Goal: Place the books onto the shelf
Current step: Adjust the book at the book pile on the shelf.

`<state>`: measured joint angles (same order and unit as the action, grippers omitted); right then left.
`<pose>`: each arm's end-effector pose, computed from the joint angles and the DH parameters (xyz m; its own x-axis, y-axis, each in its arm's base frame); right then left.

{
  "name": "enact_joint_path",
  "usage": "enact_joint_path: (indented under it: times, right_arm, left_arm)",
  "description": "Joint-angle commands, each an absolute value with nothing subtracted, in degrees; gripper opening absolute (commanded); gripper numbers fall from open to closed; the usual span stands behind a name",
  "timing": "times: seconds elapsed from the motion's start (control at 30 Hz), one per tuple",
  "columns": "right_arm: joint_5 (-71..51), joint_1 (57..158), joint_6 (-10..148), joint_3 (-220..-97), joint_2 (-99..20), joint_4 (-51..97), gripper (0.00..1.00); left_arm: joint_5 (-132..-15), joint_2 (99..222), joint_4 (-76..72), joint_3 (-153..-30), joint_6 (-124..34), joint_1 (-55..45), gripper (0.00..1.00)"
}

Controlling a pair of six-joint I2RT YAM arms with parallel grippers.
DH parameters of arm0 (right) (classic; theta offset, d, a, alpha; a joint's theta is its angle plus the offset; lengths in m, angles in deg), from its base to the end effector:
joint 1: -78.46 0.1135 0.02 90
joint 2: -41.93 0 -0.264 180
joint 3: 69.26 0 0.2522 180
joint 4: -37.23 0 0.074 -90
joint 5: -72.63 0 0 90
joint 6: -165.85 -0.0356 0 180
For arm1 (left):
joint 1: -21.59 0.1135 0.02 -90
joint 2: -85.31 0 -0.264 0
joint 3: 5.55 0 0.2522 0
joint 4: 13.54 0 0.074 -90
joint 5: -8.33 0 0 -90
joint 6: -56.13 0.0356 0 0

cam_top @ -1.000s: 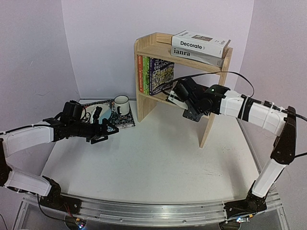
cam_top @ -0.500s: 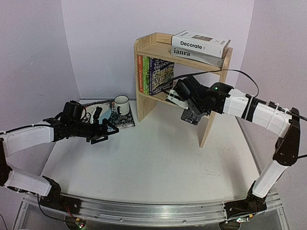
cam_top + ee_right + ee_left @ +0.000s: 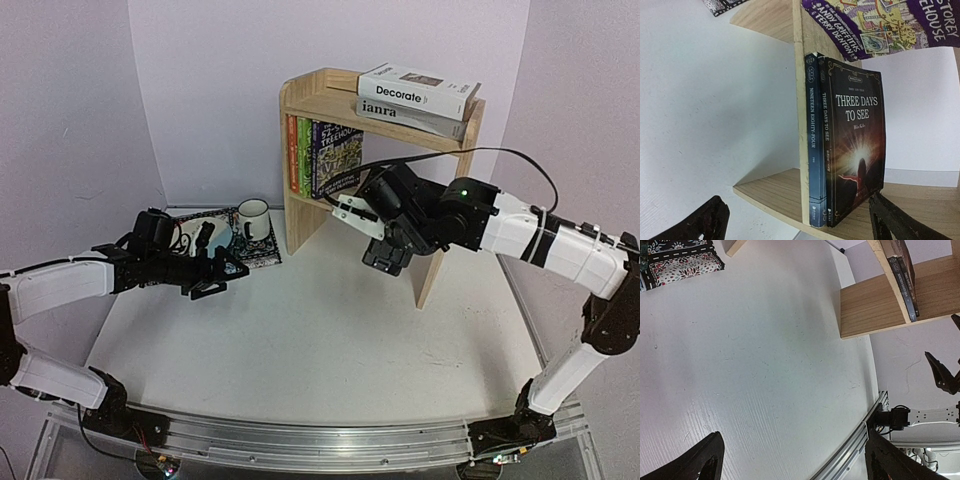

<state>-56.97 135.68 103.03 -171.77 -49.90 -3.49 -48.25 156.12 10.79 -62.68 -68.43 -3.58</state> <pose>0.2162 0.2938 0.3733 -0.0817 -0.7769 -0.6243 -0.4343 0.5915 -0.6793 0.2270 -0.1283 0.2393 -0.8831 -0.1081 -0.4565 0.2996 0.6187 -0.7263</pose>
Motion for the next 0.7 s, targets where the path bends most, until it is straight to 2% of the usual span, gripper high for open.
enact_joint_path:
  times: [0.0,0.03,0.1,0.17,0.27,0.33,0.47,0.5,0.67]
  right_arm:
    - [-52.83,136.55,99.07,-171.0,-47.23,-3.35,0.98]
    - [-51.27,136.56,98.35,-170.72,-47.0,-3.25,0.98]
    - [-48.64,136.53,97.29,-170.1,-46.79,-2.84,0.92]
    - [-46.91,136.48,96.26,-169.92,-47.07,-2.68,0.75]
    - [-46.07,136.1,95.18,-170.25,-48.21,-2.63,0.44]
    - [-45.99,135.53,94.77,-170.34,-49.02,-2.63,0.29]
    - [-46.38,132.36,93.39,-170.74,-50.25,-2.63,0.04]
    - [-46.48,131.38,93.35,-170.92,-50.44,-2.59,0.0]
    - [-45.73,127.2,93.72,-171.99,-51.81,-2.55,0.0]
  left_arm:
    - [-47.36,156.88,9.45,-65.84,-68.3,-3.46,0.99]
    - [-47.39,157.06,9.45,-65.92,-68.32,-3.48,1.0]
    - [-47.32,157.45,9.44,-66.19,-68.29,-3.47,0.99]
    - [-47.23,157.66,9.45,-66.48,-68.22,-3.49,0.99]
    - [-47.13,157.64,9.45,-66.57,-68.31,-3.45,1.0]
    - [-47.15,157.24,9.45,-66.35,-68.4,-3.46,0.99]
    - [-47.47,156.4,9.45,-65.54,-68.66,-3.47,0.99]
    - [-47.5,156.25,9.45,-65.43,-68.71,-3.5,0.99]
    - [-47.66,155.93,9.48,-65.23,-68.93,-3.46,0.99]
